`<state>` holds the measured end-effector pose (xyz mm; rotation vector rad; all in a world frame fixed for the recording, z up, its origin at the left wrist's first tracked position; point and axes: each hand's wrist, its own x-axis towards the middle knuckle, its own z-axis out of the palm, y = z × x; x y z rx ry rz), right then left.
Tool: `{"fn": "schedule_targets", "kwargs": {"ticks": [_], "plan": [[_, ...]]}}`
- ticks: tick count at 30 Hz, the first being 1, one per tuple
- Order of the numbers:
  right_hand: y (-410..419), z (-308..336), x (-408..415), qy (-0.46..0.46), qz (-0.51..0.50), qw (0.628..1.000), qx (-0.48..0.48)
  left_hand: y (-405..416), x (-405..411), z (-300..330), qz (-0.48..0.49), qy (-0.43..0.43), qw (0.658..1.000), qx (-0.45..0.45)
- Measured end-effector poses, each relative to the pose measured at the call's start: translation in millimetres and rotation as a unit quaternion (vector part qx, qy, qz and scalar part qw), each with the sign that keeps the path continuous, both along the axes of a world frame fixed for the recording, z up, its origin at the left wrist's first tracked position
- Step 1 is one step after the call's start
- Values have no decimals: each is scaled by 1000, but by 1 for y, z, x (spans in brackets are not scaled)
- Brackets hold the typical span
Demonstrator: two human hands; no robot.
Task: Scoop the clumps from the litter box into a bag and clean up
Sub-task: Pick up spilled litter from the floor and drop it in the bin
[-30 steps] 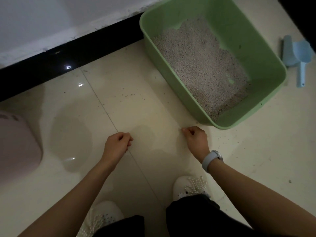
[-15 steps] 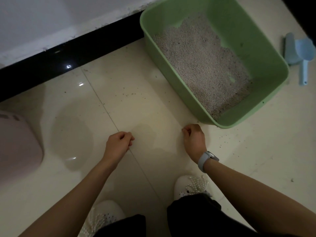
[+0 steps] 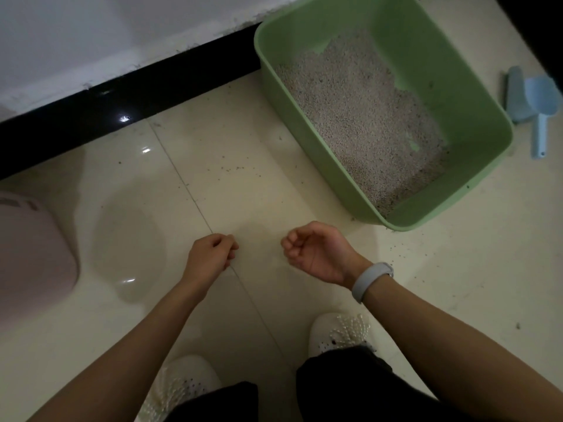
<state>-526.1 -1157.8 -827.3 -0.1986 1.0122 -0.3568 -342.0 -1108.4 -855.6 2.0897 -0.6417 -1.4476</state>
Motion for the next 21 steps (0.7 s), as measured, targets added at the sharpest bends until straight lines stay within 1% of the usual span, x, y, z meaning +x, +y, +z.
{"fn": "schedule_targets", "kwargs": {"ticks": [1,2,3,4,5,6,7,9,11,14,18,21], "plan": [[-1,-2,-5,61,-14,998,-18,0,1,0,-2,1,1000,0],[-1,-6,-11,150,-13,987,-63,1,1,-1,-4,2,1000,0],[1,-12,-16,257,9,958,-128,1,2,-1,-5,3,1000,0],[3,-17,-22,365,39,910,-190,1,2,-1,-5,5,1000,1],[6,-21,-26,455,59,859,-227,1,1,-1,-6,6,1000,2],[7,-24,-29,512,60,822,-242,1,1,-1,-7,6,1000,4],[8,-26,-32,543,48,800,-251,1,1,-1,-8,6,1000,4],[6,-29,-35,564,14,784,-260,1,1,-1,-10,6,1000,6],[2,-31,-32,573,-10,781,-248,1,0,-1,-10,4,1000,5],[-1,-38,-28,580,-17,779,-238,1,0,-1,-11,-1,1000,8],[-1,-43,-26,583,4,768,-265,1,0,-1,-12,-5,1000,11],[0,-48,-26,591,54,756,-276,0,0,-2,-14,-6,1000,11]]}}
